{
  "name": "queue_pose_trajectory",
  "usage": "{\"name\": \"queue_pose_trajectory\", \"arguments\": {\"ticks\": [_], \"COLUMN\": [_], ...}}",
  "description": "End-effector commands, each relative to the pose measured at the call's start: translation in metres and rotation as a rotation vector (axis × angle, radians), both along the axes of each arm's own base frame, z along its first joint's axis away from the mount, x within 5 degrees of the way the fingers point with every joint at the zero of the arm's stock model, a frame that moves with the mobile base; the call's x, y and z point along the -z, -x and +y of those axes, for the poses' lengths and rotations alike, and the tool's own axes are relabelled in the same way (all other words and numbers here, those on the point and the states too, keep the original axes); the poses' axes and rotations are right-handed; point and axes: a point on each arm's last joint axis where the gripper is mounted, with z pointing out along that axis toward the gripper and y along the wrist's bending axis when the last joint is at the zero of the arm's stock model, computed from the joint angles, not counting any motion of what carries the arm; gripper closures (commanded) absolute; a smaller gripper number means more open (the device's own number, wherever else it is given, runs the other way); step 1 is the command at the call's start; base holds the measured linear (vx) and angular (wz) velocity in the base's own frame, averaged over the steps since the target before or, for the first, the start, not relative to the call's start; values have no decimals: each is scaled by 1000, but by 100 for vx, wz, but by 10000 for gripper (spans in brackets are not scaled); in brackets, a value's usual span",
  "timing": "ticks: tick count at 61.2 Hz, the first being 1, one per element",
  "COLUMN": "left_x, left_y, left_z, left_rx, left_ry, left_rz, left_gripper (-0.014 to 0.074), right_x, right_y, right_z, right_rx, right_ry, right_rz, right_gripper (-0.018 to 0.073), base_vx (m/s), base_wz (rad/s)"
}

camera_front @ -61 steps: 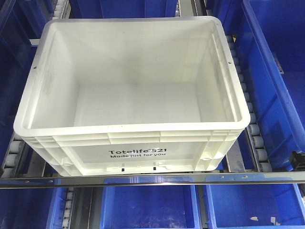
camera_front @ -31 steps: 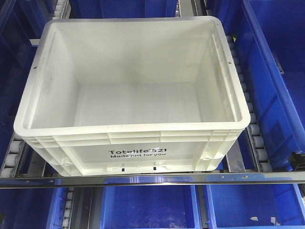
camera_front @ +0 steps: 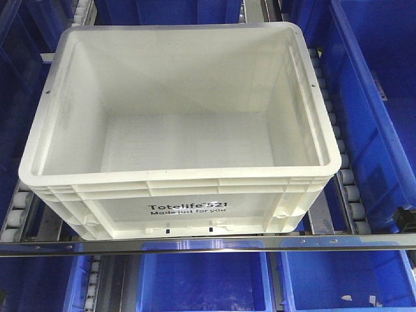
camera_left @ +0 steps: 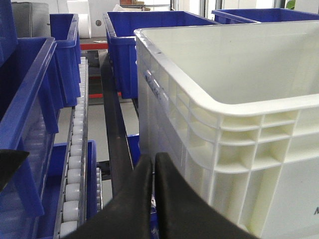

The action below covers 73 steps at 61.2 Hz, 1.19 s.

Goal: Move bin from left to right shelf

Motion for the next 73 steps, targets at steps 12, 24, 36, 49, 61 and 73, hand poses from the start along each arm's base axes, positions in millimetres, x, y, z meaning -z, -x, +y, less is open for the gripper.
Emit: {"name": "queue_pose_trajectory", "arguments": {"ticks": [12,24,36,49,61,73], "left_x": [-14,-14,-14,-14,-14,-14], "left_y": [2,2,2,2,2,2], "left_z": [0,0,0,0,0,0], "left_rx": [4,4,4,4,4,4], "left_ry": [35,35,35,35,35,35], "left_rz": [-93,-93,-93,-93,-93,-93], "left_gripper": [604,604,604,604,604,604], "right_x": [-13,-14,-13,-15,-1,42], "right_y": [-3,-3,-2,12,25,39], "right_z": [-3,-3,5,8,5,4], "right_rx": [37,36,-53,-95,-83,-90], "right_ry": [7,16,-20,-85,-100,-179], "right_rz": [-65,-68,-60,-62,-30,-129], "right_gripper": [567,567,567,567,567,567], "base_vx": [0,0,0,0,0,0], "base_wz": [0,0,0,0,0,0]}}
